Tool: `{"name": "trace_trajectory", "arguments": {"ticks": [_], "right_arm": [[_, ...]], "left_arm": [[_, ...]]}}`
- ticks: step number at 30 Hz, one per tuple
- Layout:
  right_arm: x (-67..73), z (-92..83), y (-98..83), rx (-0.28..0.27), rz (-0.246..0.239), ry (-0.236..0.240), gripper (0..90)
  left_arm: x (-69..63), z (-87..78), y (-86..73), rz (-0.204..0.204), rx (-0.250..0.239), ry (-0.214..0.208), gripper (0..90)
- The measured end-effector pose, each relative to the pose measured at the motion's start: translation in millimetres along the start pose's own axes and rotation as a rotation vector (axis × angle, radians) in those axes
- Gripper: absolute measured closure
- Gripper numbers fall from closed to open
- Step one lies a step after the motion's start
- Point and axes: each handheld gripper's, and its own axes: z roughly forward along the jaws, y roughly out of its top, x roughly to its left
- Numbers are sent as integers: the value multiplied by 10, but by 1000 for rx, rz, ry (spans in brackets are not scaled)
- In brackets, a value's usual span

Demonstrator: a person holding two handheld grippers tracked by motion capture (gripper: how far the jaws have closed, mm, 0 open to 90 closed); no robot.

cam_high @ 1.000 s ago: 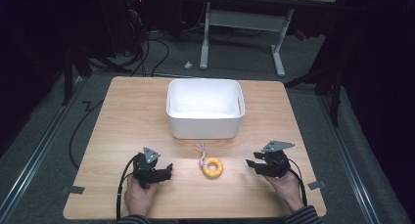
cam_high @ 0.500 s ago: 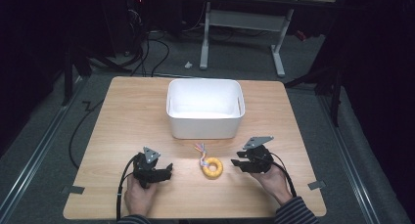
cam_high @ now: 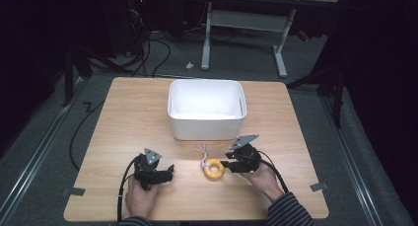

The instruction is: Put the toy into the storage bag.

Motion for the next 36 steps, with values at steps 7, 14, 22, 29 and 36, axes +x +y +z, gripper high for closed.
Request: {"name": "trace_trajectory", "arguments": {"ticks": [7,14,22,29,36], "right_arm": [[61,177,90,30,-22,15,600],[85,290,165,80,-53,-3,580],[97,385,157,129,-76,-5,584],[98,400,149,139,-88,-3,620],[89,395,145,139,-85,-1,645]], "left_arm": [[0,1,1,0,0,0,152],[0,1,1,0,0,0,152],[0,2,1,-1,0,0,152],[1,2,2,-1,0,0,152],[2,1,2,1,1,0,152]]}}
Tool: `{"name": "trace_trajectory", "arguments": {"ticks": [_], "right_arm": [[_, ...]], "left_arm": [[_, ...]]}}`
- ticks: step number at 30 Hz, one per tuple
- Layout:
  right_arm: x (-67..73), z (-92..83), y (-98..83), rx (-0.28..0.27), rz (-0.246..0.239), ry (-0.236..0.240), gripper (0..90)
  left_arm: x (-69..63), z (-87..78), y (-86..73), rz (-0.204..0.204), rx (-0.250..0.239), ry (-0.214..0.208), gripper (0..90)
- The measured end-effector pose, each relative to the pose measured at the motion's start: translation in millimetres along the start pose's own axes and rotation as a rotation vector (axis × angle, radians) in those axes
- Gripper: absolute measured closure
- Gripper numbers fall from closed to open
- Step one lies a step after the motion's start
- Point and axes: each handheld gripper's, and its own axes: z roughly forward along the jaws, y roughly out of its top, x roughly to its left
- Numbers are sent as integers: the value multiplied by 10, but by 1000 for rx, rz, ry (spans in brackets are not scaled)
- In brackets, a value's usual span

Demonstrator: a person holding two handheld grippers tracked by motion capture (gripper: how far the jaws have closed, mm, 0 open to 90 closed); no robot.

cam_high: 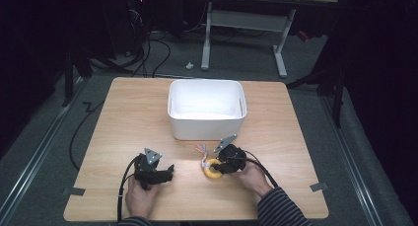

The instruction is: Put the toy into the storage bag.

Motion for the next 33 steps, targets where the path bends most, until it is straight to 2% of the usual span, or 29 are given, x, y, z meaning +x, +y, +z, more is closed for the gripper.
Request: {"name": "trace_trajectory", "arguments": {"ticks": [4,5,8,12,23,33], "right_arm": [[2,-2,-3,-4,-8,0,649],[18,-8,-7,-11,-27,-8,650],[50,-25,-9,-22,-39,-15,652],[63,-83,-12,-34,-42,-19,658],[-2,-211,-123,-41,-25,-29,678],[-59,-447,-241,-64,-6,-54,680]], "left_arm": [[-1,1,0,-1,-1,0,152],[-1,1,0,-2,-2,0,152],[0,1,0,-2,-1,0,152],[0,1,0,-3,-2,-1,153],[0,2,0,-3,-3,-1,153],[0,2,1,-2,-2,0,152]]}}
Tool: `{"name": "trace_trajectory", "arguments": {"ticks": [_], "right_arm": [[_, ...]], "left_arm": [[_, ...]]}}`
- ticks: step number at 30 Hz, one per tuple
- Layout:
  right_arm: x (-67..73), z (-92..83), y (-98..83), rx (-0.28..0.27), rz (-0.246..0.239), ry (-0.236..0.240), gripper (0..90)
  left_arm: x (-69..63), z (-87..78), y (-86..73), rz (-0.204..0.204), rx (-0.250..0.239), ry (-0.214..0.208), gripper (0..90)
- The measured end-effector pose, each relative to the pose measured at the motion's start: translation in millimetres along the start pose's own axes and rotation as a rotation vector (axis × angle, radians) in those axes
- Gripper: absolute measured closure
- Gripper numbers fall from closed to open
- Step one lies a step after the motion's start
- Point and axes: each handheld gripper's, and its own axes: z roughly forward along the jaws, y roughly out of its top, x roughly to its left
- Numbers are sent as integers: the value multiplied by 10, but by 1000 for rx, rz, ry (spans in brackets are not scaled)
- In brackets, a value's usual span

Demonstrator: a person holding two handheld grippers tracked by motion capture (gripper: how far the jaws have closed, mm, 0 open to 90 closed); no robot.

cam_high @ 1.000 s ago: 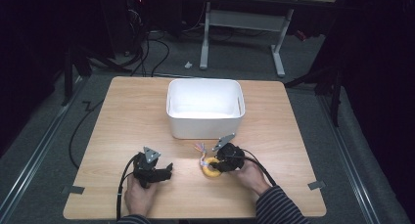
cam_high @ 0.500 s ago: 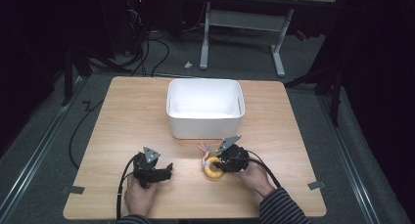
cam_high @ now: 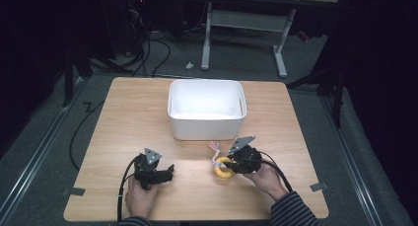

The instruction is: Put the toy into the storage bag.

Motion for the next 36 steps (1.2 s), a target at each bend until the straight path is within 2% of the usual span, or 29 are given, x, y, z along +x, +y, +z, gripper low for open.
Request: {"name": "trace_trajectory", "arguments": {"ticks": [8,22,36], "right_arm": [[-85,-170,-108,-3,23,-31,681],[-198,-508,-261,-38,62,-77,682],[-338,-742,-419,-67,122,-94,684]], "left_arm": [[0,1,1,0,0,0,152],[-1,5,4,-1,0,1,152],[-1,6,6,-2,-1,1,152]]}}
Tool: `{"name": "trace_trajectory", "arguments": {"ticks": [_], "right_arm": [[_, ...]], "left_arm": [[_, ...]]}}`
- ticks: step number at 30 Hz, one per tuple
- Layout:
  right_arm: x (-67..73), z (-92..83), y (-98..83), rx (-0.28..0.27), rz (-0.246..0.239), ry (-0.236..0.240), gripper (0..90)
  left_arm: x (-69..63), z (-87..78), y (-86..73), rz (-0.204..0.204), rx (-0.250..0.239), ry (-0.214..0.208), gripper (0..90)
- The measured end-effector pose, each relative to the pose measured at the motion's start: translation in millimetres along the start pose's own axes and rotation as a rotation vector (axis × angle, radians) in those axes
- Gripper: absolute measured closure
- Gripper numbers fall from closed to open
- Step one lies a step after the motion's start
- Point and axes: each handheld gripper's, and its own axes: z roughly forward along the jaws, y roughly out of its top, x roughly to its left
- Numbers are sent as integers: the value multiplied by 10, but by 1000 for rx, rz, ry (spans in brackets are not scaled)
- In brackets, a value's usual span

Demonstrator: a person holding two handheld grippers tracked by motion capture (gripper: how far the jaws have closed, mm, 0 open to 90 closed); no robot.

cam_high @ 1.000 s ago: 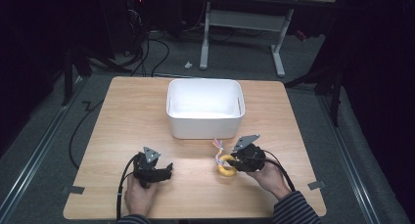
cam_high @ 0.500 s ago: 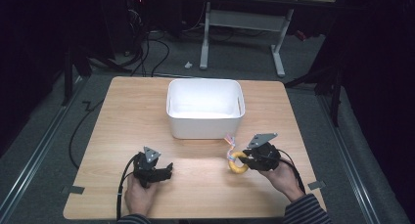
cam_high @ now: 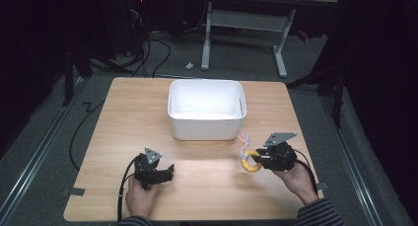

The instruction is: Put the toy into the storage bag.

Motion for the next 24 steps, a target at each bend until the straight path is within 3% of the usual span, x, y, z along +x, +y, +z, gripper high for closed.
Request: {"name": "trace_trajectory", "arguments": {"ticks": [24], "right_arm": [[-211,-425,55,-72,36,-41,685]], "left_arm": [[0,0,0,0,0,0,152]]}}
